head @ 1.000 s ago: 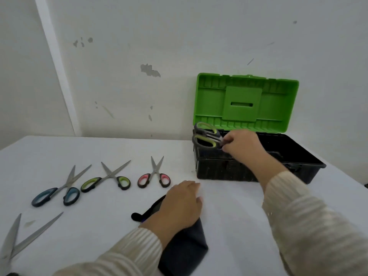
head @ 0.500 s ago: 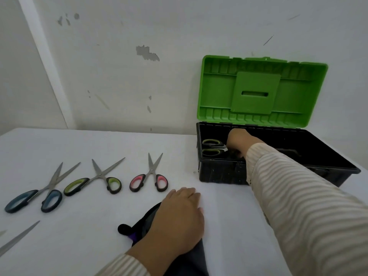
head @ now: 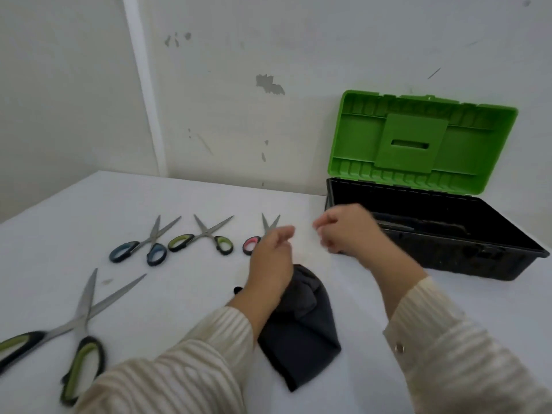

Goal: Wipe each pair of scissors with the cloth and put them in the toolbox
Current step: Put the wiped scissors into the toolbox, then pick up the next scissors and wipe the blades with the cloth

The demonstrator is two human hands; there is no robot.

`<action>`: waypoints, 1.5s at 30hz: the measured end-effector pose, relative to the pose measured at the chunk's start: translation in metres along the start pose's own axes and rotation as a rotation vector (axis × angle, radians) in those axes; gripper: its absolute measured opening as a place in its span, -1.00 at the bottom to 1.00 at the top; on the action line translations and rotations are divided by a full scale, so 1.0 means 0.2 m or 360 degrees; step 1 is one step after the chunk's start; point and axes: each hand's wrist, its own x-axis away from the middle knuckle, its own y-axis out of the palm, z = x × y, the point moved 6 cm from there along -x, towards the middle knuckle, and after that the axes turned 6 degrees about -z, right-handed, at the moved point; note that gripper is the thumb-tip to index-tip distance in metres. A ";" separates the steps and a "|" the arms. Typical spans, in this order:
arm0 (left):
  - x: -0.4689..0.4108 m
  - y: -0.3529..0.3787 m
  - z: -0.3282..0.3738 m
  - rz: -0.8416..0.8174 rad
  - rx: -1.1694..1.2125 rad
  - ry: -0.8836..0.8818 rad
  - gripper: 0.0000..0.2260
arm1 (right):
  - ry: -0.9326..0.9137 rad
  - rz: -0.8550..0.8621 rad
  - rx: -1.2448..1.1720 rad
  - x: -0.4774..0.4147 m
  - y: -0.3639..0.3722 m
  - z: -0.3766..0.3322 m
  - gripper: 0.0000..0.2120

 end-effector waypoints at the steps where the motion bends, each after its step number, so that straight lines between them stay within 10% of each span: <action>1: 0.01 -0.08 0.02 0.0068 0.0023 0.0002 -0.69 | 0.0010 -0.0116 0.0083 0.06 0.09 0.00 -0.87; 11: 0.24 -1.16 -0.15 0.0007 -0.1611 -0.0578 -0.65 | -0.0339 -0.0167 0.1170 0.37 0.64 -0.10 -0.81; 18: 0.45 -1.43 -0.19 -0.0251 -0.2124 -0.0711 -0.82 | -0.0178 -0.0110 0.0844 0.39 0.59 -0.15 -0.59; 25: 0.42 -1.40 -0.15 -0.0376 -0.1708 -0.0625 -0.81 | -0.0376 0.0105 0.0106 0.44 0.50 -0.24 -0.60; 37: 0.25 -0.77 0.02 -0.0462 0.0297 -0.0381 -0.92 | -0.0526 -0.0220 0.0038 0.44 0.62 -0.29 -0.90; 45: 0.17 -0.60 -0.01 -0.0604 0.0199 -0.0371 -0.87 | -0.0115 -0.0210 -0.0306 0.38 0.44 -0.12 -0.85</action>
